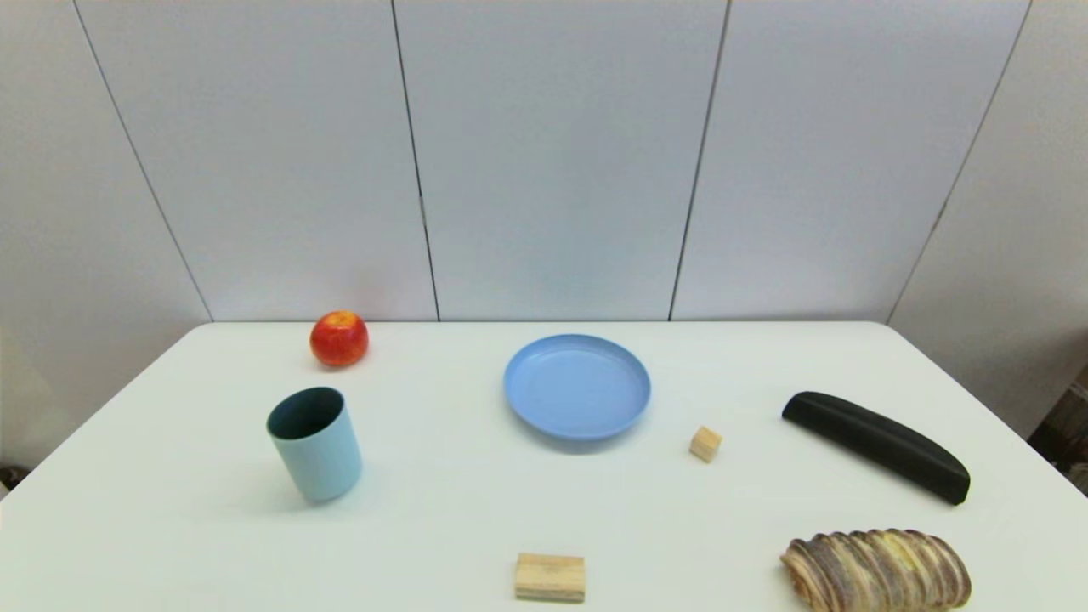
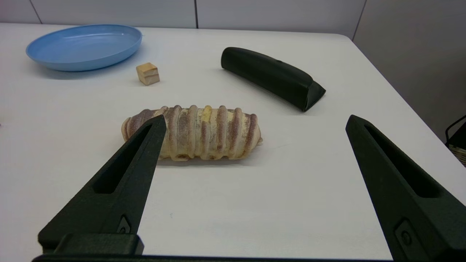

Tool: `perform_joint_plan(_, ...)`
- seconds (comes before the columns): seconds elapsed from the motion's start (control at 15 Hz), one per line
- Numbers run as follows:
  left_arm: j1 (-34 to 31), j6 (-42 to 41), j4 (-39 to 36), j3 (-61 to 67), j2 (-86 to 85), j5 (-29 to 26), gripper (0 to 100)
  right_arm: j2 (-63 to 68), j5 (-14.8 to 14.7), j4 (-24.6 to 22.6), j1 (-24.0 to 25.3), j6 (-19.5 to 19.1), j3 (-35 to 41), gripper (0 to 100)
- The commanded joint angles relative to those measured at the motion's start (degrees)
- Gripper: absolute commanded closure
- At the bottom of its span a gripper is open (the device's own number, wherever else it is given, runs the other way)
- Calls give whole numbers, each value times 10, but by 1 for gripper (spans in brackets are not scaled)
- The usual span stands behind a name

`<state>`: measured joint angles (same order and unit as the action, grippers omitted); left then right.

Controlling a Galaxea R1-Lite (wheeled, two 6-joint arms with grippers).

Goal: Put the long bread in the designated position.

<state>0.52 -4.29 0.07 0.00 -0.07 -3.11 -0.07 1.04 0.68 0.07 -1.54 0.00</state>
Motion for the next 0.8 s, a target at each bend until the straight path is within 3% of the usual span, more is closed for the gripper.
perform_joint_plan(0.07,0,0,0,1,1,0,0,1,1,-1,0,0,0,0)
perform_joint_plan(0.6,0,0,0,1,1,-1,0,29,5,5,0,-15,-3,0)
perform_joint_plan(0.8,0,0,0,1,1,-1,0,63,8,47,0,-14,-47,0)
